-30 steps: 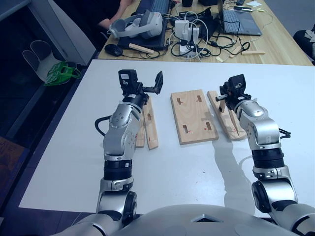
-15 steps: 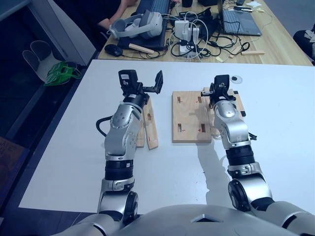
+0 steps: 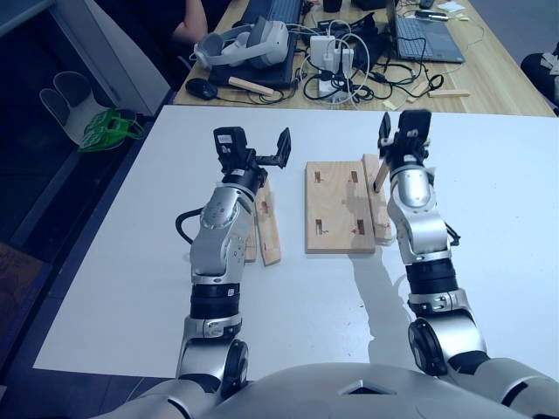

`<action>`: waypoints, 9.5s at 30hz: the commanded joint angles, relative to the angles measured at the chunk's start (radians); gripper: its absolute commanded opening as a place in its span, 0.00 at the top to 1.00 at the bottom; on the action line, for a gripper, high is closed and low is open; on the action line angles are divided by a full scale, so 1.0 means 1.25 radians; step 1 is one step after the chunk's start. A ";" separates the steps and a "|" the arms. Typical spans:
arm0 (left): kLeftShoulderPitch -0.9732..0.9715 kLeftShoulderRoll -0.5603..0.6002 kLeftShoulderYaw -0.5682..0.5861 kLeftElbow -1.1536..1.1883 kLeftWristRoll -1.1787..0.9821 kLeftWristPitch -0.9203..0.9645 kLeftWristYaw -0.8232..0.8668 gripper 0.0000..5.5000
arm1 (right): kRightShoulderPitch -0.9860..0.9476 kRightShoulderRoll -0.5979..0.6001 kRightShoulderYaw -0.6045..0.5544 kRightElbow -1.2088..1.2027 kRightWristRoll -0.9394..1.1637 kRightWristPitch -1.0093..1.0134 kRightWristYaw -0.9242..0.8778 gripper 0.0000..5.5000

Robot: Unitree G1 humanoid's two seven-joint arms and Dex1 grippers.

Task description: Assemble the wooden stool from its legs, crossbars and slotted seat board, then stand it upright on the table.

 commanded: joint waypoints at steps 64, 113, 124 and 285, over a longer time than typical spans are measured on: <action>-0.026 -0.005 0.001 0.035 -0.011 -0.005 -0.002 0.05 | -0.042 0.054 -0.144 0.129 0.134 0.356 -0.054 0.54; -0.043 -0.016 0.028 0.040 -0.042 0.012 0.011 0.05 | -0.104 -0.001 -0.014 0.167 0.033 0.249 -0.021 0.81; -0.254 -0.132 0.237 0.021 -0.415 0.229 0.193 0.05 | -0.032 -0.154 0.289 -0.007 -0.200 0.086 0.171 0.82; -0.093 0.264 0.066 -0.256 -0.326 0.611 0.019 0.81 | 0.190 -0.572 0.152 -0.104 -0.170 0.046 0.716 1.00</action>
